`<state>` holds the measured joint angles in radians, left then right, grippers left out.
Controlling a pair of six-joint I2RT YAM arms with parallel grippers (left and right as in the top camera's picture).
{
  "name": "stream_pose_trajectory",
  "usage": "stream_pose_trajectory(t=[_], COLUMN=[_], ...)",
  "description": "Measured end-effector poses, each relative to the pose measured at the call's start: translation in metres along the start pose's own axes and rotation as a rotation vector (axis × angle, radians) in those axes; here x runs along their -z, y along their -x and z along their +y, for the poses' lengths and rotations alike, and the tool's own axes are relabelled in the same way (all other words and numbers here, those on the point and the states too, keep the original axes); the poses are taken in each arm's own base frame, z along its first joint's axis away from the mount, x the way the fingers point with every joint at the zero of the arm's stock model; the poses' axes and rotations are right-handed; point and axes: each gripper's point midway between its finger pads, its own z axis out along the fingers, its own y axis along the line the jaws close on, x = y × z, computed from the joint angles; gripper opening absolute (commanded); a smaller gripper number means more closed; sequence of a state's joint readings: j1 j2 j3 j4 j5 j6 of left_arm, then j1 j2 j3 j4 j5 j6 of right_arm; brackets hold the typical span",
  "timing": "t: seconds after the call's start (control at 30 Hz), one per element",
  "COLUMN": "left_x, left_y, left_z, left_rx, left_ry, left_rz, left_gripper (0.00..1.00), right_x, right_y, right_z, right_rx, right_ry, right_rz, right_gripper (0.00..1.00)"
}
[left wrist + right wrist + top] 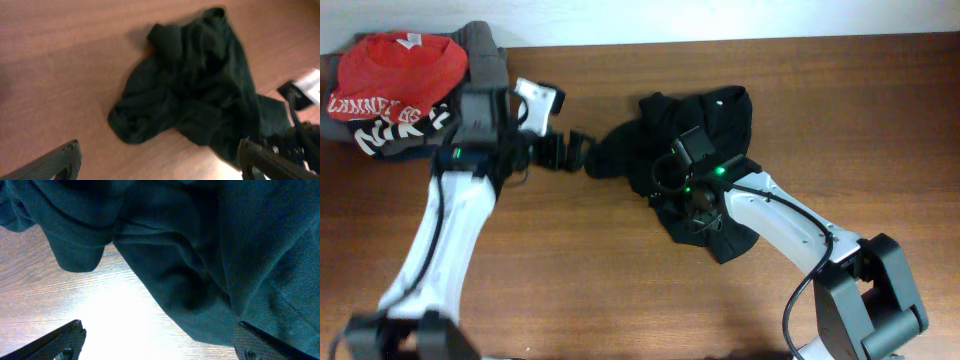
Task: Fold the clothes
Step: 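Reach the left gripper to the garment's left edge and grasp it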
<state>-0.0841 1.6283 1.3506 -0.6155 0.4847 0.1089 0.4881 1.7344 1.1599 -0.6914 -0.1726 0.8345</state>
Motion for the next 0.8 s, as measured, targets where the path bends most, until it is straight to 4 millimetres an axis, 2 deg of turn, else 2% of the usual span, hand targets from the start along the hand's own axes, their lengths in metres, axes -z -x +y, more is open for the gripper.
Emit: stream_pose_trajectory(t=[0.1,0.27,0.47,0.6,0.73,0.8], left_x=[-0.015,-0.036,-0.054,-0.057,-0.069,-0.078], left_y=[0.014,0.004,-0.026,-0.024,-0.013,-0.011], left_z=[-0.003,-0.006,0.041,0.058,0.047,0.038], left_rx=[0.001,0.044,0.377,0.476,0.487,0.479], left_ry=[-0.015,-0.035,0.234,0.333,0.313,0.292], left_rz=[0.012,0.065,0.145,0.103,0.061,0.055], left_gripper=[0.99,0.99,0.99,0.99,0.99,0.95], right_x=[0.0,0.0,0.0,0.0,0.0,0.0], right_y=[0.0,0.001,0.001,0.001,0.001,0.001], right_z=[0.0,-0.001,-0.002,-0.002,-0.002,-0.002], right_rx=[0.0,0.0,-0.001,-0.001,0.0,0.0], right_ry=[-0.002,-0.005,-0.009,-0.009,-0.009,-0.009], right_rz=[-0.002,-0.005,-0.006,-0.007,-0.006,-0.007], right_gripper=[0.98,0.99,0.99,0.99,0.99,0.99])
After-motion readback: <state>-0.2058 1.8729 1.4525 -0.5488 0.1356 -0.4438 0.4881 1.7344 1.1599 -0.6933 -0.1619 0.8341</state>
